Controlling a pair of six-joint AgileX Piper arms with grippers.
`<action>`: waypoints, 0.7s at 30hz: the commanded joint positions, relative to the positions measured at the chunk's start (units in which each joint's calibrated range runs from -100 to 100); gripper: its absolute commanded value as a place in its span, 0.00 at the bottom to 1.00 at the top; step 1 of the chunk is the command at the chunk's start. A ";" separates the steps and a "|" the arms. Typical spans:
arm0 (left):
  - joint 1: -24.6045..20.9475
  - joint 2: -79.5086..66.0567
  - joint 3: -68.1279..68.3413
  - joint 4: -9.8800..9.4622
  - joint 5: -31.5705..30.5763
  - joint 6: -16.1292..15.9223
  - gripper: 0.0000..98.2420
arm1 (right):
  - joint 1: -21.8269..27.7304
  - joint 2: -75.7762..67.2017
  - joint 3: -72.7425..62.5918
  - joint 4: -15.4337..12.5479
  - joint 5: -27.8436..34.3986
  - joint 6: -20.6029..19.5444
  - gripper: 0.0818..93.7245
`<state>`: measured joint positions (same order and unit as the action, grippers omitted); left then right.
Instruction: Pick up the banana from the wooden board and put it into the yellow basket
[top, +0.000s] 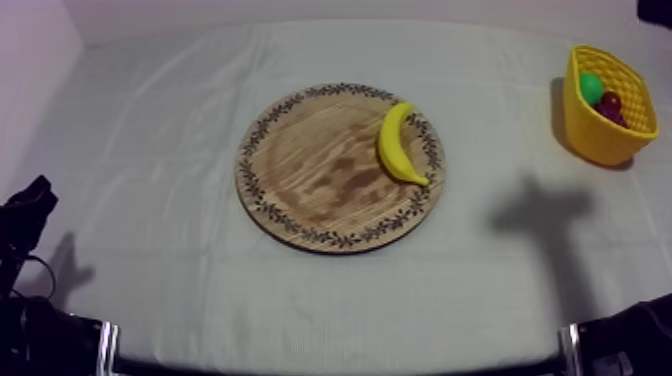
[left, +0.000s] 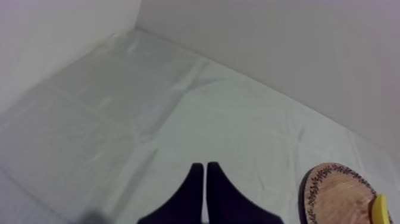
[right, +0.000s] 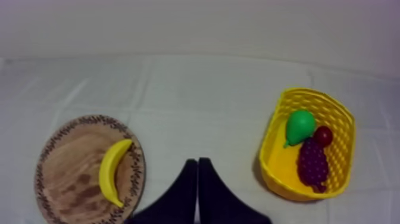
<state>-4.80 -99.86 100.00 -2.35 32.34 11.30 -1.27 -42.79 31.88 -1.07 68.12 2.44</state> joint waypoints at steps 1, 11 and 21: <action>-0.01 0.04 0.00 -0.02 0.00 0.01 0.00 | -1.81 7.15 -10.62 -0.09 2.55 -1.25 0.00; -0.01 0.04 0.00 -0.02 0.00 0.01 0.00 | -11.84 22.67 -23.21 0.73 10.44 -6.58 0.00; -0.01 0.04 0.00 -0.02 0.00 0.01 0.00 | -21.43 32.23 -23.12 2.62 10.07 -11.89 0.01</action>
<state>-4.80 -99.86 100.00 -2.35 32.34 11.30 -20.60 -11.47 8.35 1.12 78.67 -8.48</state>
